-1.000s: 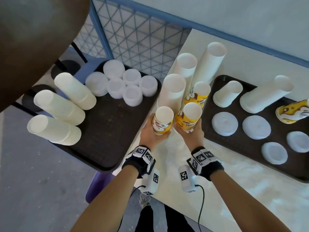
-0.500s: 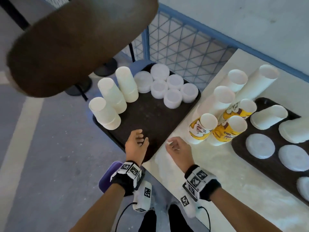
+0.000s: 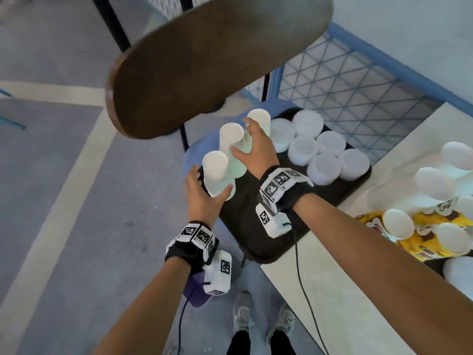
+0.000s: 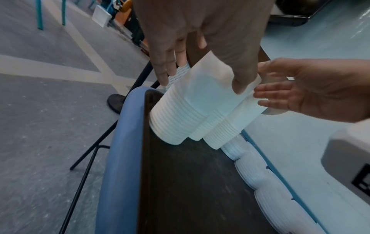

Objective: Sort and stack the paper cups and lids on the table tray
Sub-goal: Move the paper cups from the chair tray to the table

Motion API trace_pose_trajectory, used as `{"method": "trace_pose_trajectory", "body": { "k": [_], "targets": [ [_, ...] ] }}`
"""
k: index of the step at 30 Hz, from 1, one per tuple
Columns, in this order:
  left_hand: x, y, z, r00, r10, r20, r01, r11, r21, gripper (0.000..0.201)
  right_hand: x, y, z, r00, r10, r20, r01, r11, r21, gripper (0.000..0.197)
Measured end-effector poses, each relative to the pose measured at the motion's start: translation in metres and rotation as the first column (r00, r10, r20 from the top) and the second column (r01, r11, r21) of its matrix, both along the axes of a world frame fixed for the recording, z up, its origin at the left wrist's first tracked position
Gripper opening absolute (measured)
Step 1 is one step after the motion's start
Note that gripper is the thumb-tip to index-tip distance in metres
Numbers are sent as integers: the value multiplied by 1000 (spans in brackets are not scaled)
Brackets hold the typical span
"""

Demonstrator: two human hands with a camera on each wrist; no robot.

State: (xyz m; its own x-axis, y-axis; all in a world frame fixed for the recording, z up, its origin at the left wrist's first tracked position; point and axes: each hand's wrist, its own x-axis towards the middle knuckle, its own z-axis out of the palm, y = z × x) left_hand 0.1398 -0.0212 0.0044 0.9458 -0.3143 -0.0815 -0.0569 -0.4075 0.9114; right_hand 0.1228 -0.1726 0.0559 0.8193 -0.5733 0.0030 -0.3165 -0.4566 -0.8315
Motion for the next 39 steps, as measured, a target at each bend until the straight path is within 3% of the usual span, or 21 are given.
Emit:
{"method": "trace_pose_trajectory", "body": {
  "k": [6,11,15,21,27,31,35,39],
  "targets": [
    [16,-12,5,993,-103,52,98,992,84,69,23,2,-8,993,36,-114,-37,999,-8,74],
    [24,-5,5,988,-147,43,141,984,113,62,22,3,-15,991,42,-126,-50,997,-64,67],
    [21,1,3,976,-207,68,194,969,156,68,-2,0,-17,991,92,-97,-102,989,-106,67],
    [6,-1,1,974,-221,45,213,967,140,75,-60,-16,-18,979,119,-168,-143,980,-136,69],
    [-5,-9,-1,961,-277,-4,275,955,113,73,-106,-23,-16,994,5,-110,-21,989,-145,70],
    [-14,-9,-7,947,-303,-104,312,947,82,78,-113,-20,-26,997,-83,8,83,996,-38,75],
    [-22,-9,-15,942,-294,-163,313,944,107,86,-108,-11,-50,983,-176,-54,182,975,128,102],
    [-25,-10,-22,939,-273,-210,300,948,110,90,-109,-3,-72,945,-273,-182,311,921,236,105]
  ]
}}
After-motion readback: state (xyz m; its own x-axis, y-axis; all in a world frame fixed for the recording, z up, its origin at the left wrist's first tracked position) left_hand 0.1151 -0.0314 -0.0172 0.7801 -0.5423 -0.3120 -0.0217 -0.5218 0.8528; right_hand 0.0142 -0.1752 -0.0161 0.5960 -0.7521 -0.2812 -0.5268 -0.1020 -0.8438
